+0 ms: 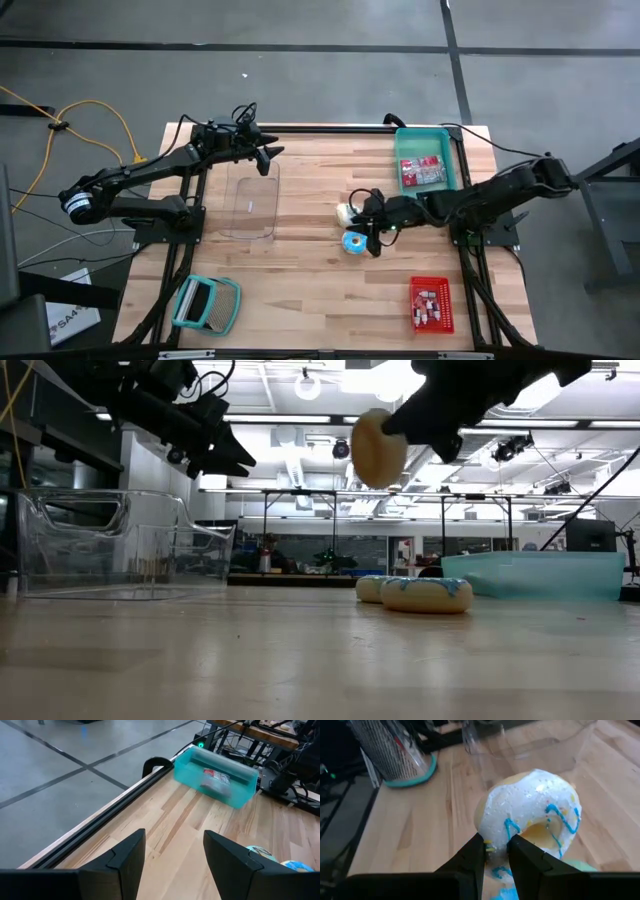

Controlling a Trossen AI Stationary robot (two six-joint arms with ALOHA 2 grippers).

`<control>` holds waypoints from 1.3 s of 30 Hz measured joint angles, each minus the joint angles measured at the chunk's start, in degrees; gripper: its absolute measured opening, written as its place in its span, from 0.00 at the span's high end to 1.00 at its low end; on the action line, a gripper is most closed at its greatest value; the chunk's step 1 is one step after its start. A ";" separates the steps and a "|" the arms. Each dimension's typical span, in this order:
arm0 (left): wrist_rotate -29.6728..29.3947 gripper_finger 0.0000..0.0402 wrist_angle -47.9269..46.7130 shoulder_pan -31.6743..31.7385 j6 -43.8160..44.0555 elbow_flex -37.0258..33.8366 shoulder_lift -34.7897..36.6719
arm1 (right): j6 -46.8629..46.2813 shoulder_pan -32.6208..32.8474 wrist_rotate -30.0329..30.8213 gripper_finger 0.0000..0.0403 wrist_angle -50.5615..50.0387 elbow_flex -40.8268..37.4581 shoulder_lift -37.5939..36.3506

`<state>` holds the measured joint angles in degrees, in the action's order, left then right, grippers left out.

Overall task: Pick & Place Food Item
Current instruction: Put the white doughnut into the transparent bin

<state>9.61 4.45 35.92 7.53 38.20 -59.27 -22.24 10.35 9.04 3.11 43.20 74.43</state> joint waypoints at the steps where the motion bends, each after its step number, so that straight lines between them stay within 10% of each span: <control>1: 0.00 0.52 0.00 -0.04 0.00 0.00 0.02 | 0.02 0.00 0.01 0.82 1.37 0.00 0.89; 11: -0.02 0.52 -0.04 -0.04 -0.02 0.00 0.00 | 4.48 -0.20 -4.28 0.82 15.85 0.64 10.74; 20: 0.00 0.52 -0.09 -0.04 -0.04 0.00 0.00 | 14.16 -4.67 -27.99 0.82 16.88 8.50 18.92; 39: -0.01 0.52 -0.11 -0.04 -0.22 0.00 0.00 | 21.14 -14.25 -27.15 0.82 17.27 8.92 18.89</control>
<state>9.60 4.34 35.88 7.31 38.20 -59.27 -1.10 -3.90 -18.11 20.38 52.12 93.32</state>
